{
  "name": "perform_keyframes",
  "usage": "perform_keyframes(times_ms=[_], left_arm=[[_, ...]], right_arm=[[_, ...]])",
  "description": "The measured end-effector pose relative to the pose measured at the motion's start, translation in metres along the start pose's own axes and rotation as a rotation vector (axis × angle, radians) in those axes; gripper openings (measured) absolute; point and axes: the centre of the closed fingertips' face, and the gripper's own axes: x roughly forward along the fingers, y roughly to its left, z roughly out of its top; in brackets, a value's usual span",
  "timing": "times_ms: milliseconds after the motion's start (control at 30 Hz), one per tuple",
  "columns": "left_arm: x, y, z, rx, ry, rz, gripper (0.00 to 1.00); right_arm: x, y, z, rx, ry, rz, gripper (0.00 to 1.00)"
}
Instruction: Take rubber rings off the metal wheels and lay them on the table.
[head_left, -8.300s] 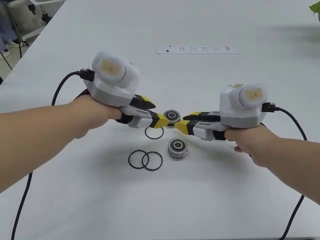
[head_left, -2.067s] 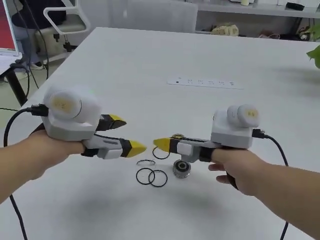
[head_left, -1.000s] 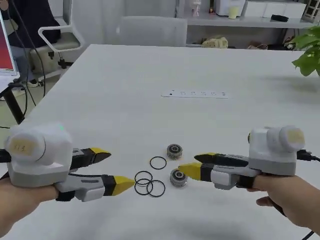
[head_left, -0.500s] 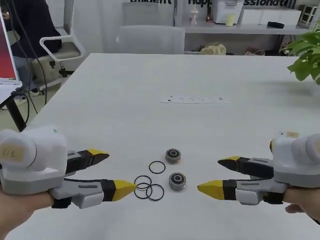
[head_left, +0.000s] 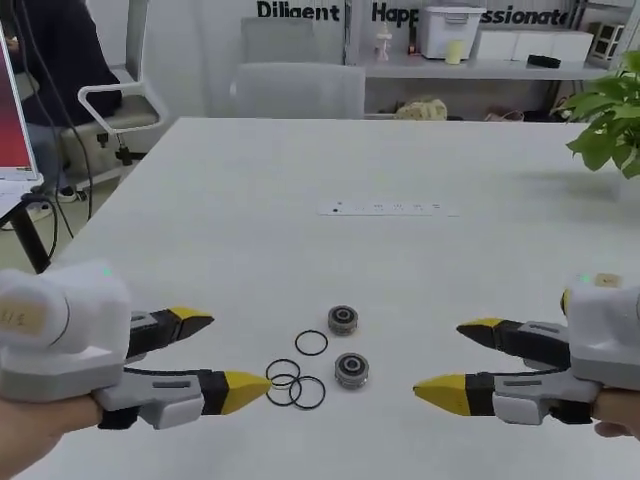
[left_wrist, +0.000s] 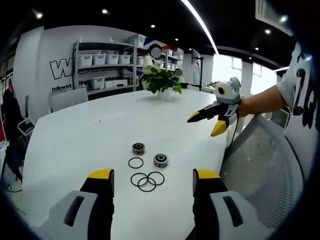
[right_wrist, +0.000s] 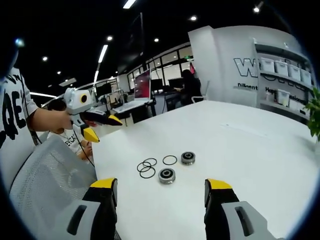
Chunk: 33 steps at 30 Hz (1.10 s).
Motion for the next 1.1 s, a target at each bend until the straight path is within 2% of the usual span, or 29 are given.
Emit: perform_keyframes(times_ms=[300,667,1100], left_arm=[[0.002,-0.004,0.002,-0.010,-0.002,-0.001,0.61],[0.005,-0.005,0.005,-0.019,-0.004,0.003,0.61],[0.007,-0.004,-0.001,-0.037,-0.002,0.023,0.61]], right_arm=[[-0.005,-0.001,-0.001,-0.002,-0.008,-0.019,0.70],[-0.003,-0.003,-0.012,-0.015,0.010,-0.019,0.70],[-0.002,-0.005,-0.022,-0.031,0.028,0.005,0.71]])
